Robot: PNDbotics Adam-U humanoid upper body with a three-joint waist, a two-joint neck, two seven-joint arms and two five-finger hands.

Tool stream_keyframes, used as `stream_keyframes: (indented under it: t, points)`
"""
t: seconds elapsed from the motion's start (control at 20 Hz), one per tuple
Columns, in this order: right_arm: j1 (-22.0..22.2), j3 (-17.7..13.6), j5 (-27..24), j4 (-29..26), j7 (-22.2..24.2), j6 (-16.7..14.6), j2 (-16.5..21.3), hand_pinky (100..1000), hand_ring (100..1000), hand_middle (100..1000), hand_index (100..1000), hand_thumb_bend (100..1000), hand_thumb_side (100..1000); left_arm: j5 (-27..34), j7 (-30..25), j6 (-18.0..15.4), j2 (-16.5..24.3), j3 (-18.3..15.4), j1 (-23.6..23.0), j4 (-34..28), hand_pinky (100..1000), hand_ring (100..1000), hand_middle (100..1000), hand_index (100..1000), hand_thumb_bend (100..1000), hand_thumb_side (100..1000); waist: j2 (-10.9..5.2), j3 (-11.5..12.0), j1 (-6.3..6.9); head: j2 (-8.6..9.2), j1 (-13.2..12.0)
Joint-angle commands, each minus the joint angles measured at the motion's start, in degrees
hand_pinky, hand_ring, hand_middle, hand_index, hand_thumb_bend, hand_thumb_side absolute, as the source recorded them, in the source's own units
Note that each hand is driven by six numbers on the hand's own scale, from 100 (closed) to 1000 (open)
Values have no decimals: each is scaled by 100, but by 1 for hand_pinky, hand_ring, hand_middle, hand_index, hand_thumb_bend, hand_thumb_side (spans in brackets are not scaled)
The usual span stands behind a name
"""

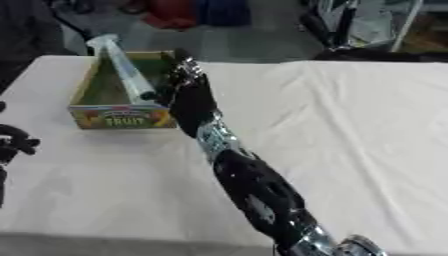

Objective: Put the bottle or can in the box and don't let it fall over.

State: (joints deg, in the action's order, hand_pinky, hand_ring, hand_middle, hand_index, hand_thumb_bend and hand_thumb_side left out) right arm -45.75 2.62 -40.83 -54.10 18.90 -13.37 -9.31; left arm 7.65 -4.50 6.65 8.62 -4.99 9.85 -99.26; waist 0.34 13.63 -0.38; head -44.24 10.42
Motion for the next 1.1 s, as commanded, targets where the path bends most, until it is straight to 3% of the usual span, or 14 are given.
stream_keyframes:
  t: [0.05,0.1,0.15,0.4,0.6,0.75,0.85,1.1]
  points:
    - [-22,65,-281,-535,72,-86,381,609,385,412,1000,224,656,-48,59,-4,187,-93,-35,-75,663,368,426,891,560,988,-135,-132,-13,12,-142]
    - [39,64,-363,-668,81,-145,508,618,401,428,1000,309,749,-60,81,-4,211,-118,-75,-71,664,368,426,891,560,989,-160,-224,-41,12,-204]
    - [125,54,-447,-803,92,-216,641,621,405,430,1000,214,652,-73,103,-5,235,-143,-114,-70,664,368,426,891,559,989,-183,-309,-66,12,-268]
    - [670,-127,-778,-1459,-84,-434,1293,626,413,437,1000,208,651,-131,208,-17,346,-245,-274,-99,664,368,427,891,558,991,-233,-688,-192,12,-638]
    - [1198,-342,-1075,-1896,-395,-237,1825,652,420,446,1000,203,681,-162,267,-32,402,-306,-357,-163,665,368,427,891,558,991,-180,-924,-232,12,-934]
    - [1600,-313,-1194,-1875,-637,-56,2221,673,426,453,1000,193,705,-163,296,-35,420,-331,-382,-196,665,368,427,891,558,992,-158,-1012,-217,12,-1022]
    - [1864,-305,-1176,-1900,-730,-30,2322,688,434,458,1000,184,716,-160,314,-35,426,-344,-396,-204,665,368,426,891,558,991,-163,-1042,-196,12,-1054]
    - [2527,-356,-876,-2121,-796,-106,2166,699,434,460,1000,187,725,-135,320,-39,436,-338,-438,-208,665,368,427,890,558,992,-189,-1098,-151,12,-1084]
